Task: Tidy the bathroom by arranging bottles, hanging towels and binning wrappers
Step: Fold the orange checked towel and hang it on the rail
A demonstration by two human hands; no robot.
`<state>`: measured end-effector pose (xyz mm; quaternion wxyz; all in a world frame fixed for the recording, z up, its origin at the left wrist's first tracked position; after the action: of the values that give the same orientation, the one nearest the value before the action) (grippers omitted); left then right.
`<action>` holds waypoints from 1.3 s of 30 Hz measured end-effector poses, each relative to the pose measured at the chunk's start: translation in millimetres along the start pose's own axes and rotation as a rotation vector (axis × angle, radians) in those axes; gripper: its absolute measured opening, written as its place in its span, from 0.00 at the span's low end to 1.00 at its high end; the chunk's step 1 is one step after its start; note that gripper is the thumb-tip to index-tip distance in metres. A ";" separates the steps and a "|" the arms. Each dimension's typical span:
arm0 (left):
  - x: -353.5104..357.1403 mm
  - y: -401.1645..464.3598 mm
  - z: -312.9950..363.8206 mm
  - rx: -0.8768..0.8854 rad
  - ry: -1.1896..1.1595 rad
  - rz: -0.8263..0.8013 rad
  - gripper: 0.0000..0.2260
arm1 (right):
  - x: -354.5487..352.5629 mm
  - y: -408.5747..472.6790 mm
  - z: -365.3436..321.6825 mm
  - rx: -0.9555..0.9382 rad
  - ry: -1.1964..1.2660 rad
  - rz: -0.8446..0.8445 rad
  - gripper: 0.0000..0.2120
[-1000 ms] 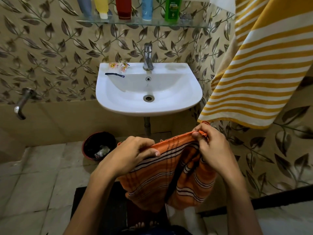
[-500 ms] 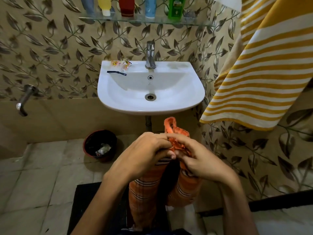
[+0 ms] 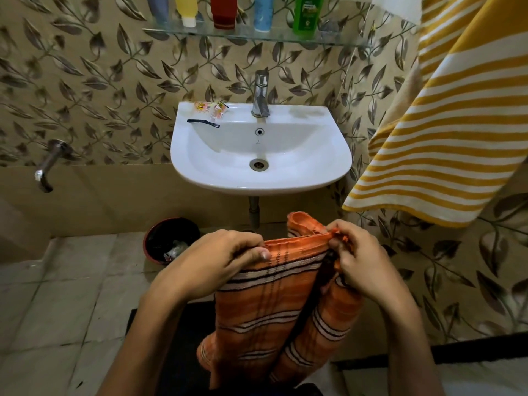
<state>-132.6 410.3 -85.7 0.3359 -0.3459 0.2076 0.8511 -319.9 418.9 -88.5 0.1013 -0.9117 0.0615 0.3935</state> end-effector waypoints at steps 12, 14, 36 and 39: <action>6.9 10.5 16.8 0.035 0.011 -0.007 0.09 | 57.5 -14.9 -44.8 -0.247 0.121 -0.362 0.18; 2.4 8.2 14.0 0.028 -0.018 0.011 0.08 | 50.6 -9.0 -41.0 -0.234 0.083 -0.272 0.11; 29.5 -15.3 -22.1 -0.616 -0.703 0.421 0.03 | 100.3 -11.3 -21.3 0.541 1.268 -0.686 0.23; 20.6 -19.9 -24.8 -0.629 -0.668 0.500 0.04 | 87.5 1.4 -6.7 0.452 1.109 -0.449 0.29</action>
<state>-118.3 418.2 -119.8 0.0502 -0.0795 -0.1006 0.9905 -255.7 413.1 -148.1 0.3240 -0.9267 -0.0062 -0.1902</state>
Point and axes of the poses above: each hand's wrist, its own y-axis towards the middle knuckle, its own x-axis out of the palm, z = x × y, the point moved 9 cm from there along y, towards the middle knuckle, and after that the axes turned 11 degrees about x, right-handed, at the moved point
